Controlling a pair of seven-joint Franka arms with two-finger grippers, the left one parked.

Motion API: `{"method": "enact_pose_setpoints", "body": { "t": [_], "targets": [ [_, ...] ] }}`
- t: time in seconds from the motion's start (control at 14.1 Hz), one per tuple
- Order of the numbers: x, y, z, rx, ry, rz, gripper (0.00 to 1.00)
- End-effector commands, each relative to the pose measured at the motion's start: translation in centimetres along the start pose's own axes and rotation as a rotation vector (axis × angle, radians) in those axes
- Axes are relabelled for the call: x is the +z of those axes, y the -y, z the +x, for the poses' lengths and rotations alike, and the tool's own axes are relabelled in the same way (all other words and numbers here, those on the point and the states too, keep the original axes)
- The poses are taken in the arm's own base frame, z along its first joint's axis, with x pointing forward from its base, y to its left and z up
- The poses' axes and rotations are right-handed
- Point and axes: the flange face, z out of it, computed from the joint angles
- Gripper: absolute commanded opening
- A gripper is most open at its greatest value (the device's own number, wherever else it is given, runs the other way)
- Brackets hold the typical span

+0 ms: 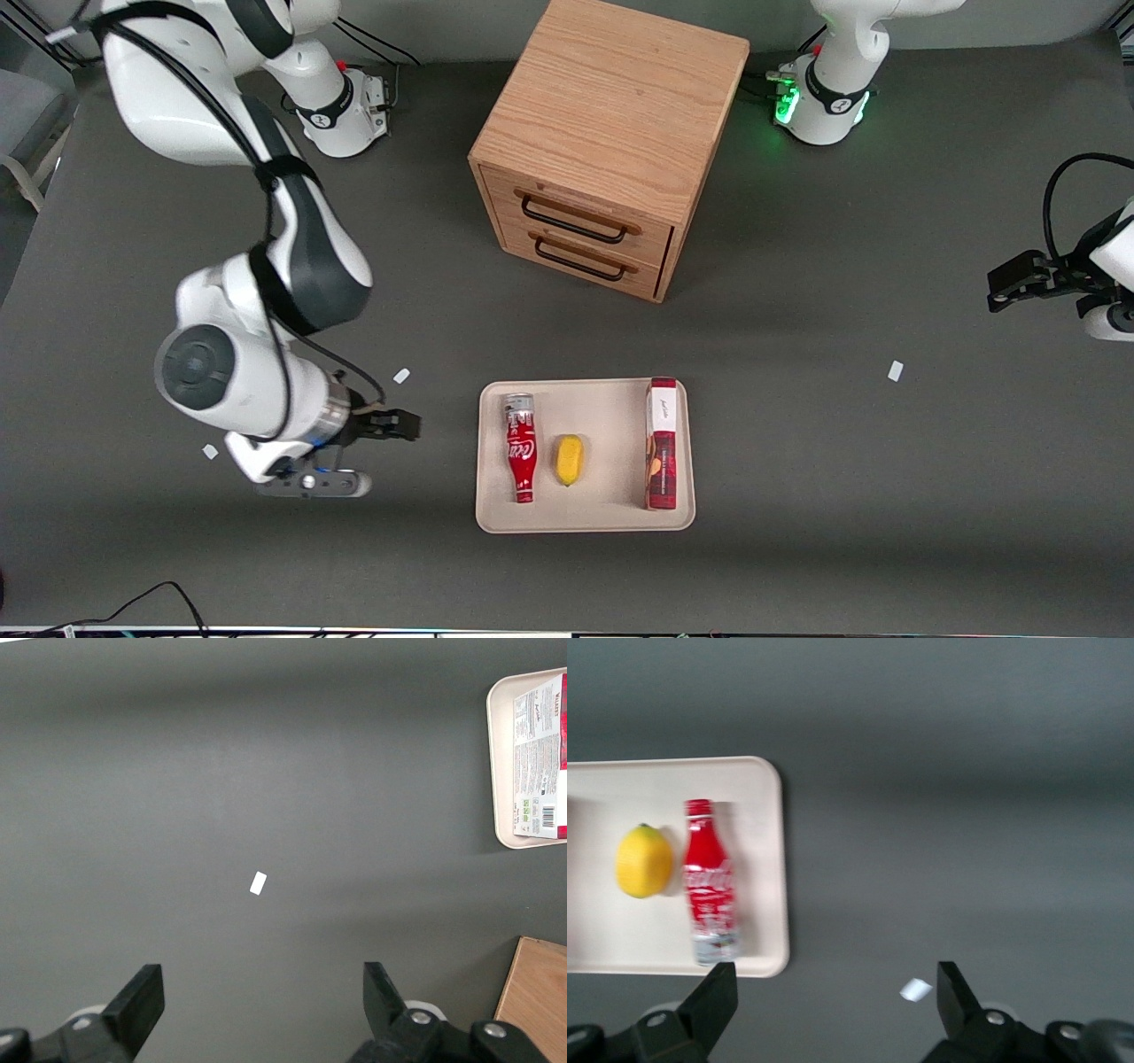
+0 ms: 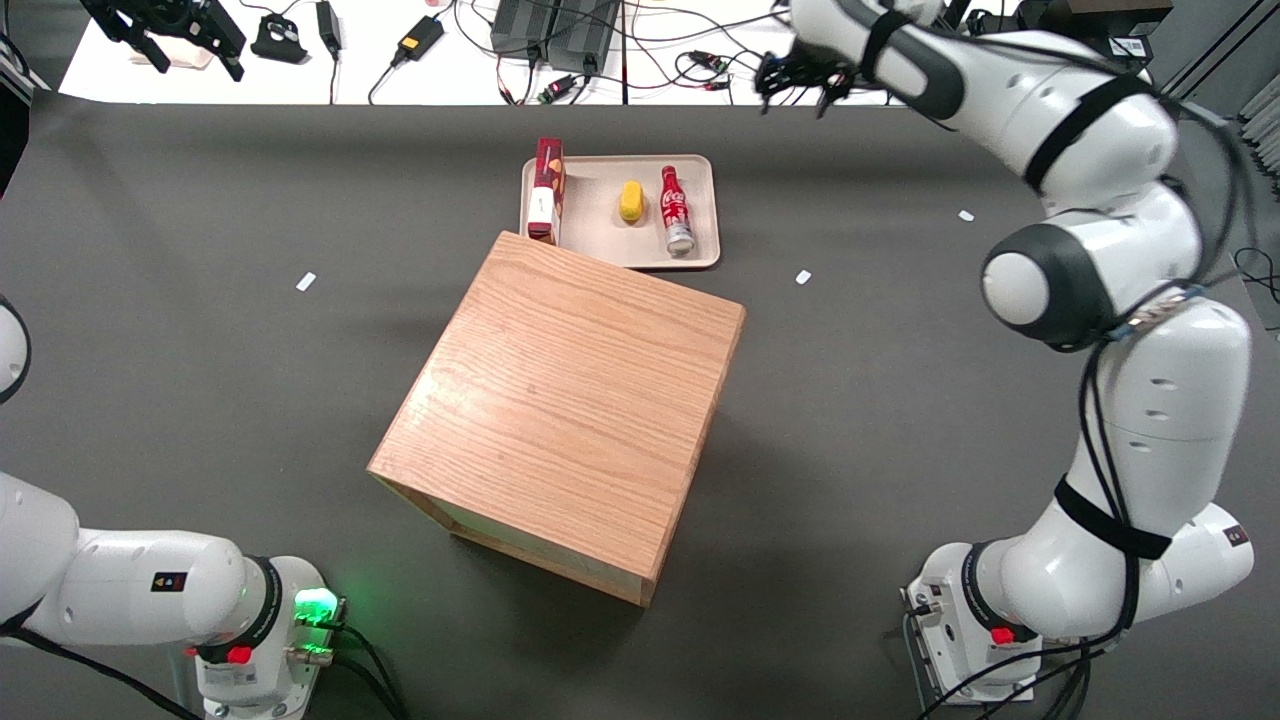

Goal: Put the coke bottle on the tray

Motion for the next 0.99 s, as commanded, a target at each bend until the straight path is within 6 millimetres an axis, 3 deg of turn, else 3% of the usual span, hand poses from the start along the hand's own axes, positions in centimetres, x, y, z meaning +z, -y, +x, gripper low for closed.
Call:
{"method": "enact_pose_setpoints", "body": {
  "t": [0.0,0.21,0.5,0.78,0.92],
  "targets": [
    [-3.9,-4.7,-3.9,-0.033,-0.001,-0.043,1.00],
    [-7.2,-9.8,-8.0,0.067,-0.009,0.008,1.00],
    [-9.8,-14.4,-12.9,0.038,-0.004,-0.002,1.00],
    [-14.1,-17.6,-16.9,0.068,-0.028,-0.034,1.00],
    [-16.1,-18.0,-18.0,0.073,-0.032,-0.035,1.00]
  ]
}}
